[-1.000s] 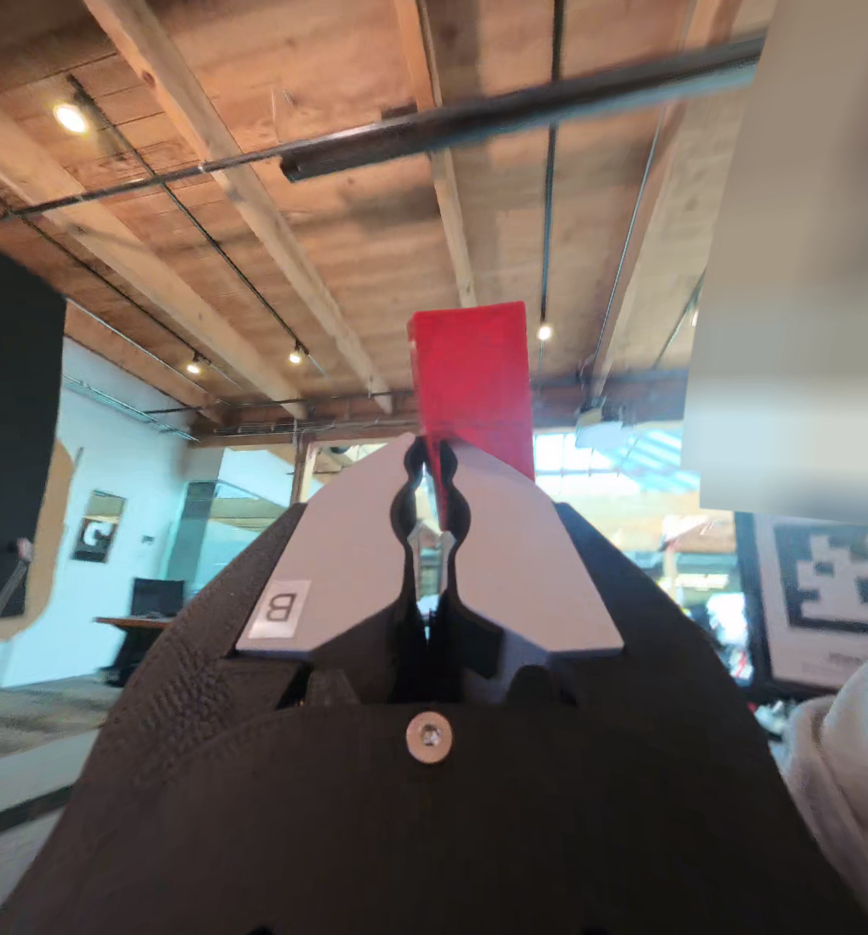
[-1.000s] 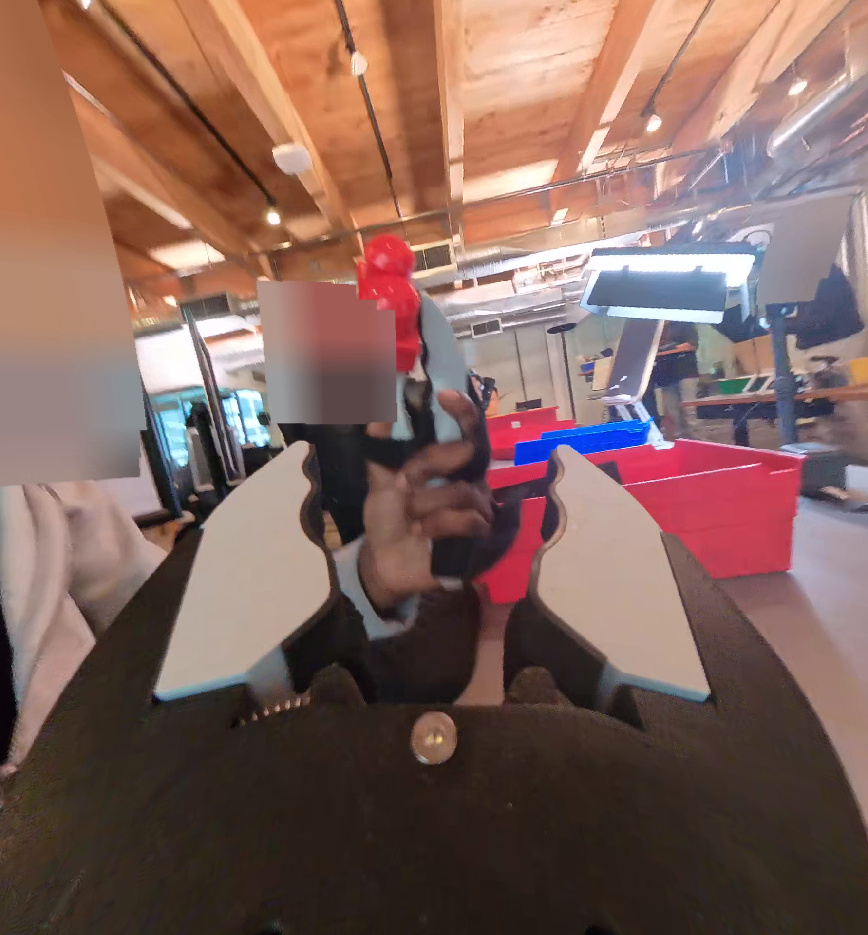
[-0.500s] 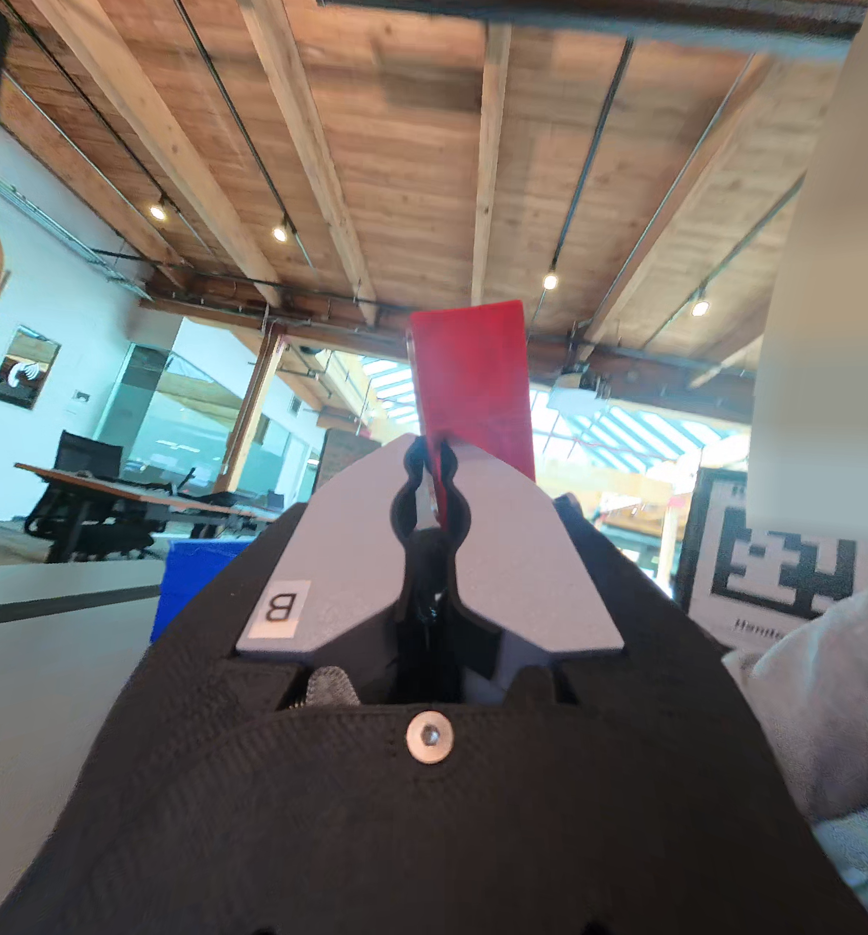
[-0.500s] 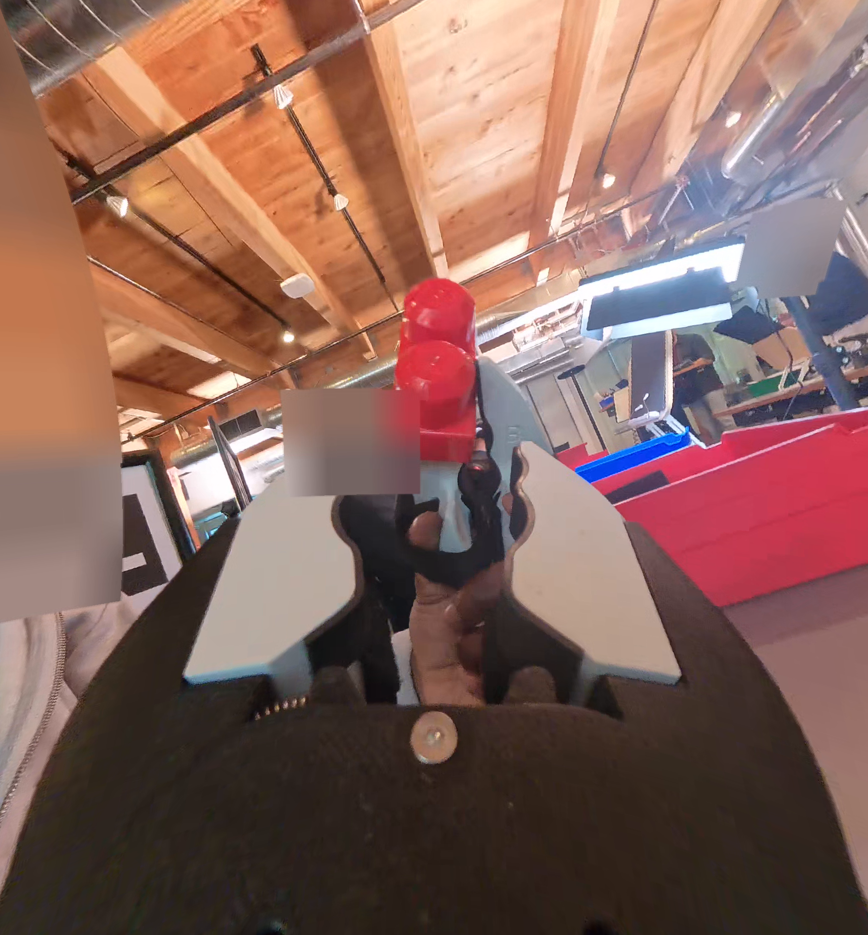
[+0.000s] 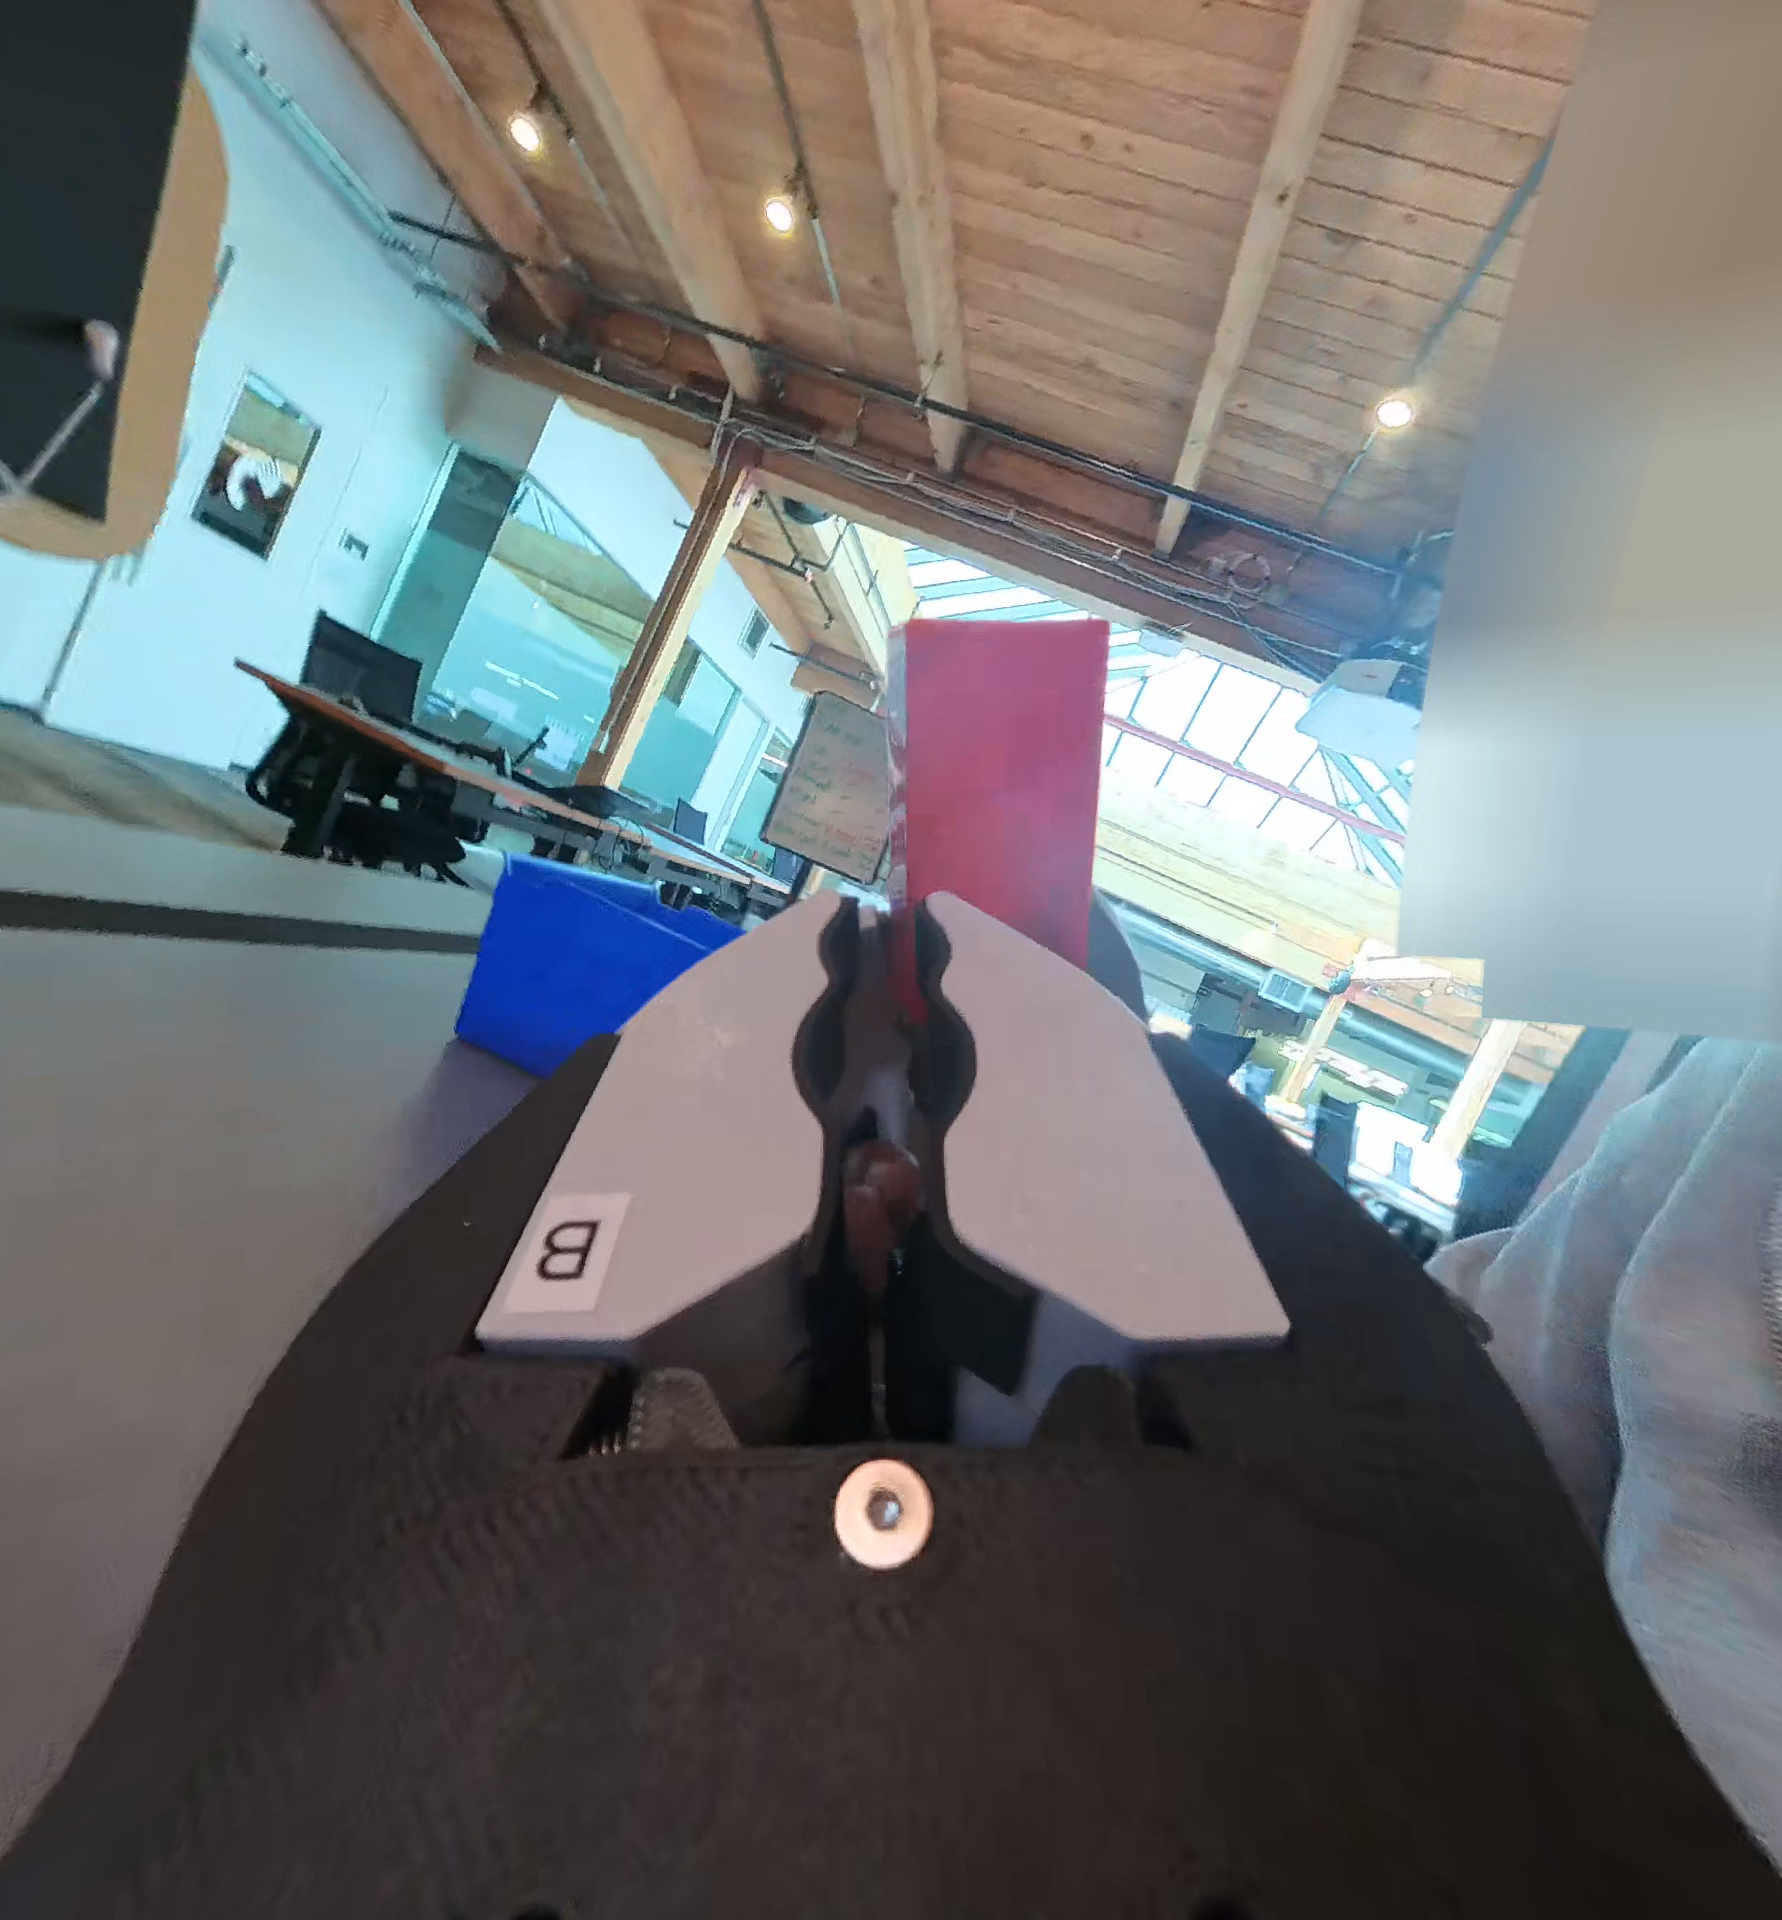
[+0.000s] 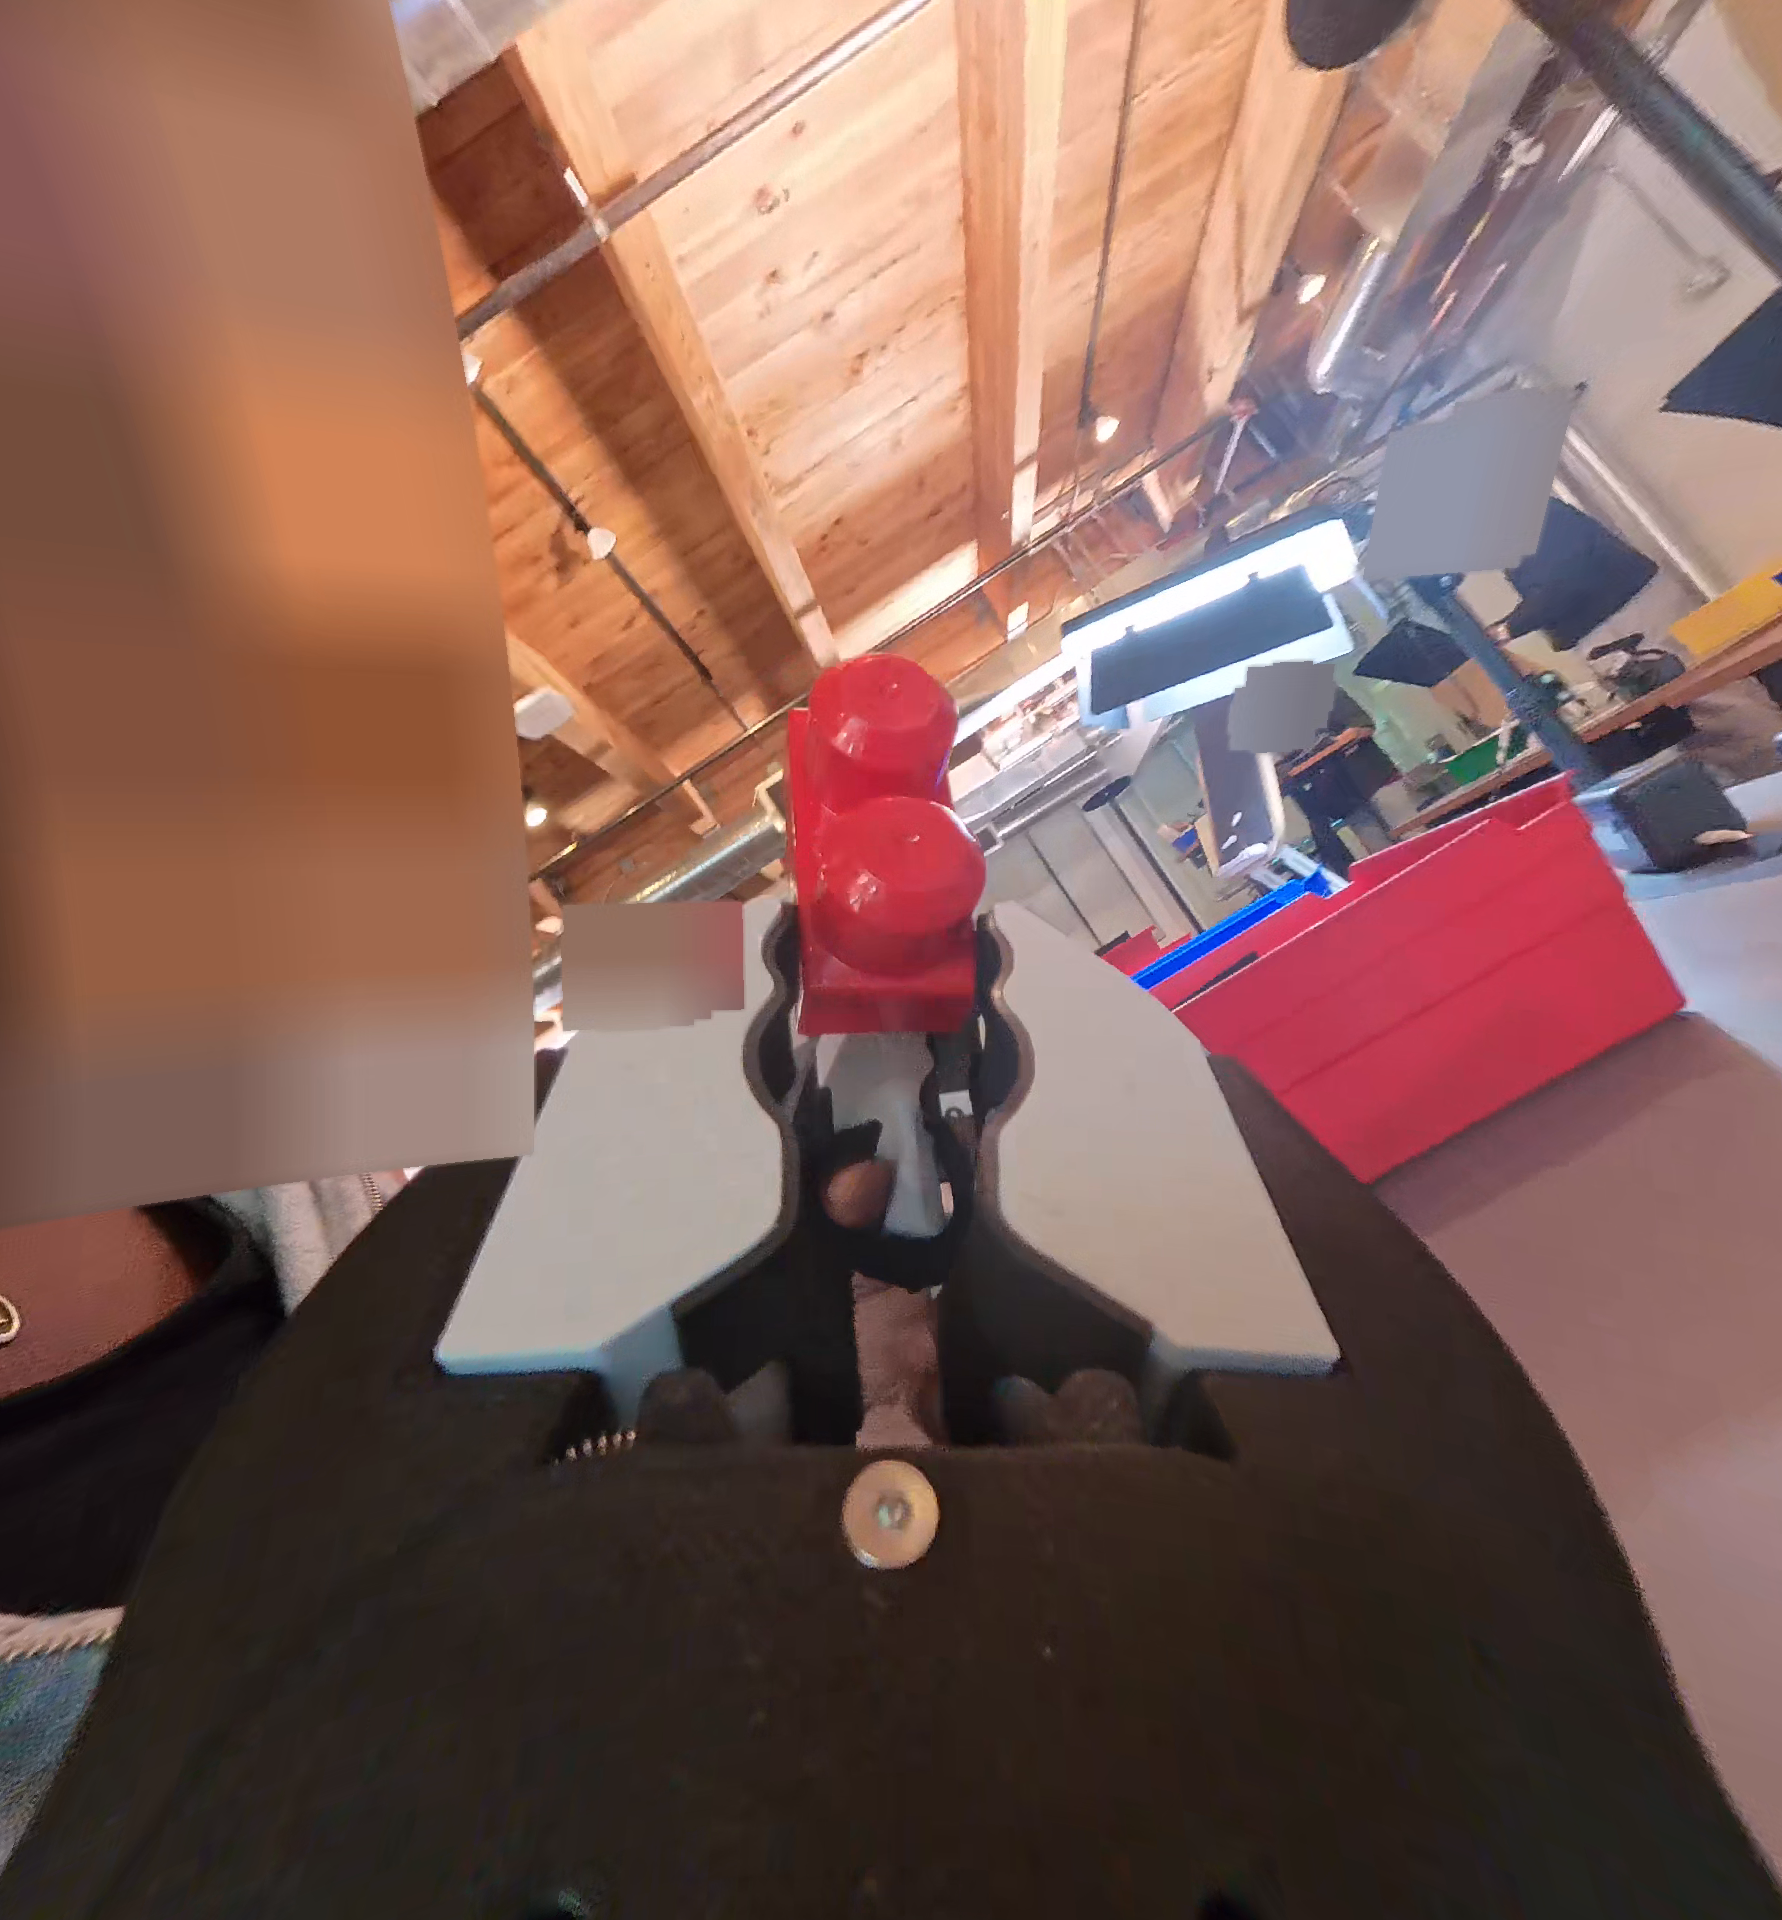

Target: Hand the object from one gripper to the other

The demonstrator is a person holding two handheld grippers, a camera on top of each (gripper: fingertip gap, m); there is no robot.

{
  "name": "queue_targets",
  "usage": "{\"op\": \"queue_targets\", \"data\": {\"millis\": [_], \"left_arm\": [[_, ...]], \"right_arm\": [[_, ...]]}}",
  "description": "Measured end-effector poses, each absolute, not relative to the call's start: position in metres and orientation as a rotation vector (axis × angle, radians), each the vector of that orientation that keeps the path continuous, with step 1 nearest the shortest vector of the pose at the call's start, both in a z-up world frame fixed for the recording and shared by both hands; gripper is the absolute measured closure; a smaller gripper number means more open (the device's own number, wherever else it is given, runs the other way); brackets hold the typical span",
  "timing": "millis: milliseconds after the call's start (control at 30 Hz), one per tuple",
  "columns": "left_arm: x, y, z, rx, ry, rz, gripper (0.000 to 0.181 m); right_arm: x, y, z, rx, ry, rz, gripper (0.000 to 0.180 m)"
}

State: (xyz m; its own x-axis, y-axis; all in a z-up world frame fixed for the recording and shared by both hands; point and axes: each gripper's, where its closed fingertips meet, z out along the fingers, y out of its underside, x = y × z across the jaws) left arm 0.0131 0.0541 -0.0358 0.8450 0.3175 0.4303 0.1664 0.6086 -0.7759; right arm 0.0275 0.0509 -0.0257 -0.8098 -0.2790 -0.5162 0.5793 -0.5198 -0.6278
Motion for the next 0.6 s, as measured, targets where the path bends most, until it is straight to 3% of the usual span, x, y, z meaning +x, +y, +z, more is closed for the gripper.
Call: {"op": "queue_targets", "data": {"millis": [100,267,367,467,533,600], "left_arm": [[0.013,0.052,-0.033,-0.882,-0.604,-0.021,0.168],[0.023,0.044,-0.014,-0.833,-0.553,0.021,0.128],[0.032,0.055,-0.013,-0.924,-0.484,0.096,0.12],[0.035,0.062,-0.021,-1.009,-0.48,0.11,0.124],[0.04,0.058,-0.016,-0.987,-0.436,0.139,0.144],[0.04,0.059,-0.017,-1.006,-0.423,0.162,0.144]], "right_arm": [[0.02,0.058,-0.022,0.513,1.1,-2.357,0.148],[0.024,0.068,-0.011,0.426,1.165,-2.443,0.148],[0.03,0.059,-0.017,0.371,1.307,-2.396,0.148],[0.041,0.049,-0.024,0.272,1.456,-2.422,0.147],[0.043,0.046,-0.027,0.231,1.539,-2.457,0.148],[0.044,0.045,-0.029,0.212,1.585,-2.453,0.147]]}}
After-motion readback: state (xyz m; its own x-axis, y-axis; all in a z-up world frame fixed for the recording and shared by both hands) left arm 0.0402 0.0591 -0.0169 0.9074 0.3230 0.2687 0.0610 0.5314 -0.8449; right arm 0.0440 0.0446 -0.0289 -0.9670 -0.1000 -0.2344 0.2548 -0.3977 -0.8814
